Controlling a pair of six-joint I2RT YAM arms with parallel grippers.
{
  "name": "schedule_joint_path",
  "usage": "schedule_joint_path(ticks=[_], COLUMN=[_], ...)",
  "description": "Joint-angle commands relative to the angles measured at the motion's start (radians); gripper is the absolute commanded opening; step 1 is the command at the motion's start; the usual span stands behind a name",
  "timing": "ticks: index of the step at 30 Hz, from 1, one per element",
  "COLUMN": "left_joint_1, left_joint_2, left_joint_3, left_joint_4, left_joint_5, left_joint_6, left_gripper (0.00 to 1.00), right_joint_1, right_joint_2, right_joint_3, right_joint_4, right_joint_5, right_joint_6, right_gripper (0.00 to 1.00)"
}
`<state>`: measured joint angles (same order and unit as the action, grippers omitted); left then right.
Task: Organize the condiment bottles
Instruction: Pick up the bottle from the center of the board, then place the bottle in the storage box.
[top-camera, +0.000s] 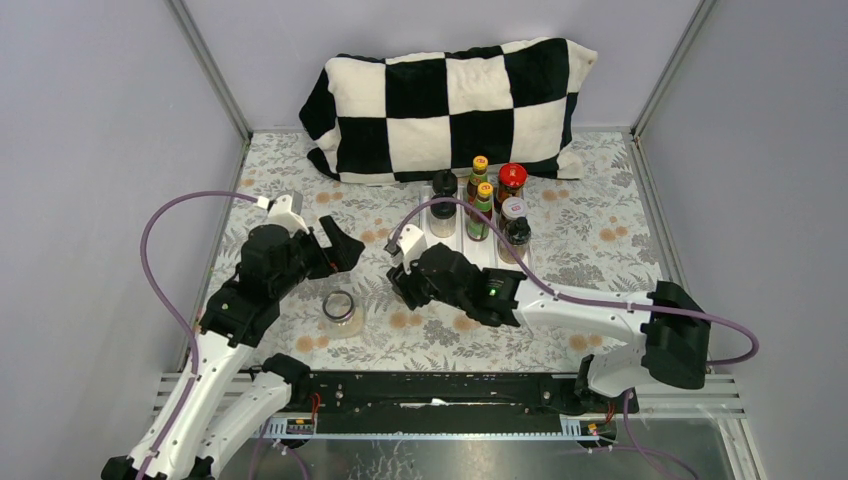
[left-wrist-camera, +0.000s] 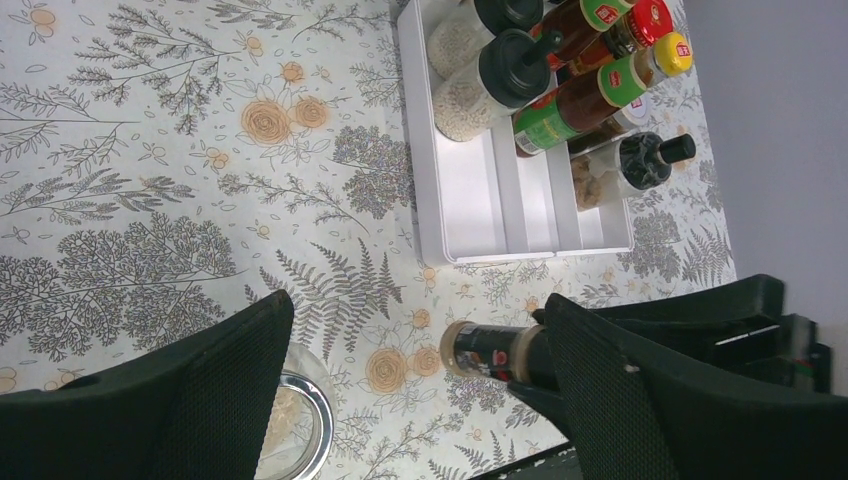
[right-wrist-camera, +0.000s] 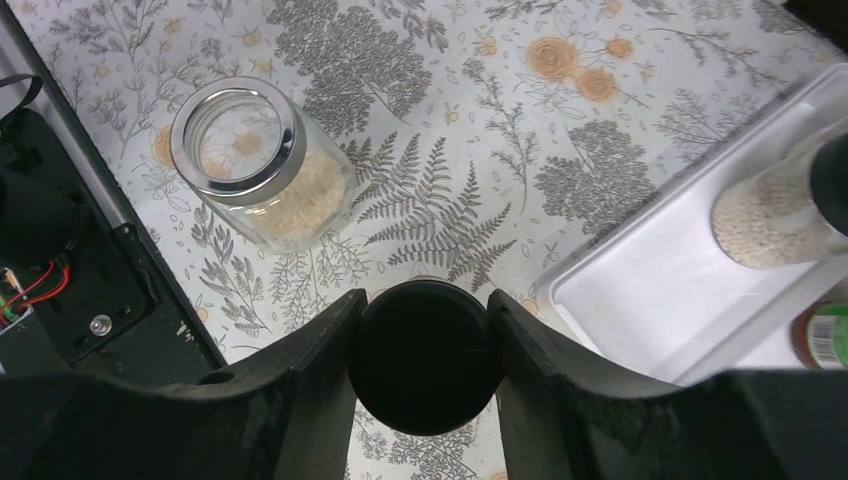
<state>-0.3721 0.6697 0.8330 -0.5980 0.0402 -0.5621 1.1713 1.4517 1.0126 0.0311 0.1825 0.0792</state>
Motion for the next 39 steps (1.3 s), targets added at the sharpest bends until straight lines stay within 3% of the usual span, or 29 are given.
schedule_joint_path(ticks=[1, 11, 18, 30, 39], left_joint_1=[0.003, 0.002, 0.003, 0.002, 0.002], left_joint_2=[0.006, 0.014, 0.019, 0.036, 0.048], left_joint_3=[-0.017, -0.017, -0.015, -0.032, -0.028], left_joint_4=[0.039, 0.035, 0.046, 0.076, 0.085], left_joint_5=[0.01, 0.01, 0.016, 0.04, 0.059], left_joint_6=[0.018, 0.02, 0.015, 0.007, 0.004], left_gripper=[0.99, 0.99, 0.99, 0.99, 0.99], right_joint_1=[0.007, -0.057, -0.237, -0.473, -0.529], right_joint_2=[-0.077, -0.179, -0.246, -0.188, -0.105], right_joint_3=[-0.004, -0.061, -0.096, -0.076, -0.086], right_joint_4=[-0.025, -0.074, -0.113, -0.119, -0.051], right_joint_5=[0.093, 0.124, 0.045, -0.037, -0.05], right_joint_6=[-0.006, -0.029, -0.008, -0.038, -0.045], right_gripper=[0.54, 0.54, 0.54, 0.54, 0.54])
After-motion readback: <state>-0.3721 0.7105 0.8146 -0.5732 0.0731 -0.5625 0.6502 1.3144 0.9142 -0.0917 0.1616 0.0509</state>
